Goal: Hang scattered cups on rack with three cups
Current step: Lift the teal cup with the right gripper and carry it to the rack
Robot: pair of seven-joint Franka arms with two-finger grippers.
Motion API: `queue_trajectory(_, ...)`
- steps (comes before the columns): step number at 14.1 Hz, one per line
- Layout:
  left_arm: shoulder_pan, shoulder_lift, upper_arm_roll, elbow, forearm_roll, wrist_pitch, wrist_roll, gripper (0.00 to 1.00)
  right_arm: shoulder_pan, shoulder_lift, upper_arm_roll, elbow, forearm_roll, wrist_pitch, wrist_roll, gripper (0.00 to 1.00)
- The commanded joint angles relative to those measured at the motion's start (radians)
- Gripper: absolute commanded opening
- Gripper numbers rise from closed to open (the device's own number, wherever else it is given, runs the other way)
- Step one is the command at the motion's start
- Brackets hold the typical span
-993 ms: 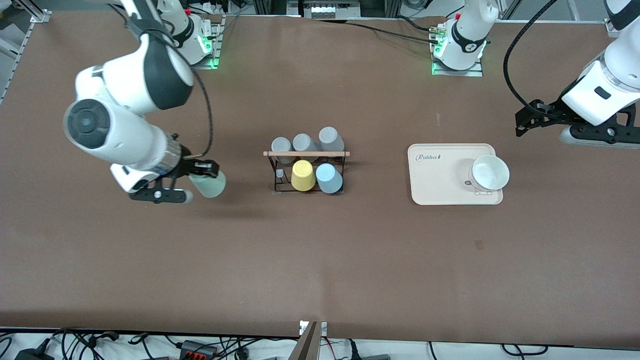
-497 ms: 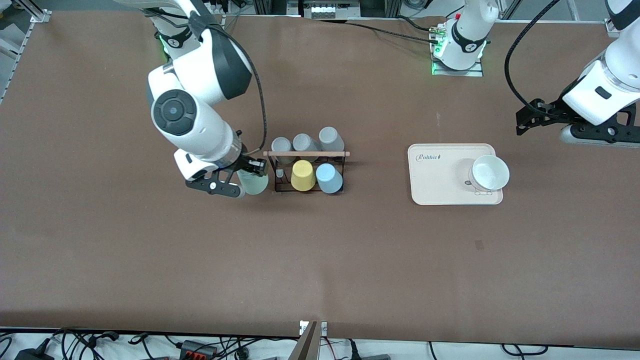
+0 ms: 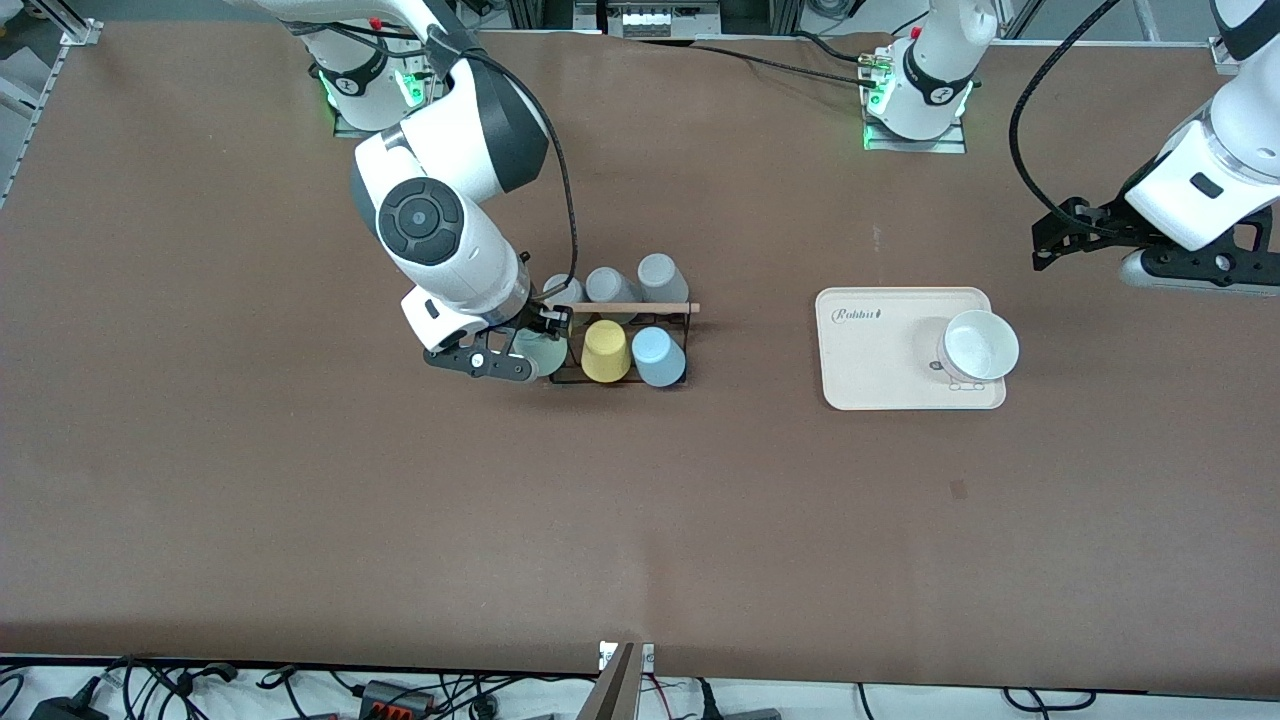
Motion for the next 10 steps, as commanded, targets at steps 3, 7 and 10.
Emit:
queue_trajectory(3,0.014,-0.023,-0.014,-0.013,-0.015,-0.007,-0.006,1.0,0.028,0.031,-0.009,0.032,0.009,-0.007,0.017,0.3)
queue_trajectory(7,0.014,-0.023,-0.014,-0.011,-0.015,-0.01,-0.005,1.0,0.028,0.045,-0.009,0.033,0.009,-0.007,0.019,0.3)
queue_trajectory(10,0.014,-0.023,-0.014,-0.011,-0.015,-0.01,-0.005,1.0,0.028,0.059,-0.009,0.033,0.015,-0.003,0.017,0.31)
